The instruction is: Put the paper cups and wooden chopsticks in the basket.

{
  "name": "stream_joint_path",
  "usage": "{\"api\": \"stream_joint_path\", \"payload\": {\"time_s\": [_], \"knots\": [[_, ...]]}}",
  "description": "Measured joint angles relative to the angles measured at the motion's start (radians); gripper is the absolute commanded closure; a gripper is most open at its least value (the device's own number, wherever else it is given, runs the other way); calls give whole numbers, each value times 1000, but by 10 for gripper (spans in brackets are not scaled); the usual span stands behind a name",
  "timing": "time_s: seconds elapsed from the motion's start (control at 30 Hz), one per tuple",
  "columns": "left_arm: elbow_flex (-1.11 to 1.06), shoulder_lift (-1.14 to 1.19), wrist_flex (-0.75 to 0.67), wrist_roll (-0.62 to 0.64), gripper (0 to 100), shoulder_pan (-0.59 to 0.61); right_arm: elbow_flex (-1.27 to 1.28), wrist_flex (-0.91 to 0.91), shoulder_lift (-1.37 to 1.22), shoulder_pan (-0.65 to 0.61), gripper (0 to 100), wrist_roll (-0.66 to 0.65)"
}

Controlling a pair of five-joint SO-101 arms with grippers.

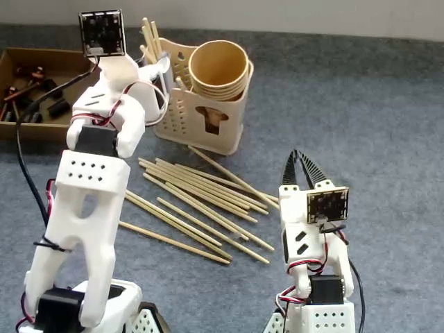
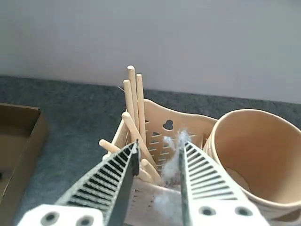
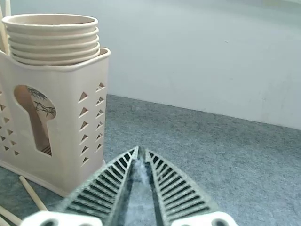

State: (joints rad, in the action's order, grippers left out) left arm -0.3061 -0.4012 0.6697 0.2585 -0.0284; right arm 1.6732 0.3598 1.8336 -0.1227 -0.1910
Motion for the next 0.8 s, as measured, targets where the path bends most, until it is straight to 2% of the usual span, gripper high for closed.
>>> {"api": "stream_joint_path", "payload": {"time_s": [0.27, 0.37, 0.6, 0.8], "knots": [[91, -118, 296, -17, 857, -74, 0, 0, 0, 0, 992, 0], [95, -152, 361, -118, 857, -80, 0, 0, 0, 0, 992, 0], [95, -261, 494, -241, 857, -89, 0, 0, 0, 11, 992, 0], [95, -304, 677, -423, 857, -213, 0, 0, 0, 14, 992, 0]]}}
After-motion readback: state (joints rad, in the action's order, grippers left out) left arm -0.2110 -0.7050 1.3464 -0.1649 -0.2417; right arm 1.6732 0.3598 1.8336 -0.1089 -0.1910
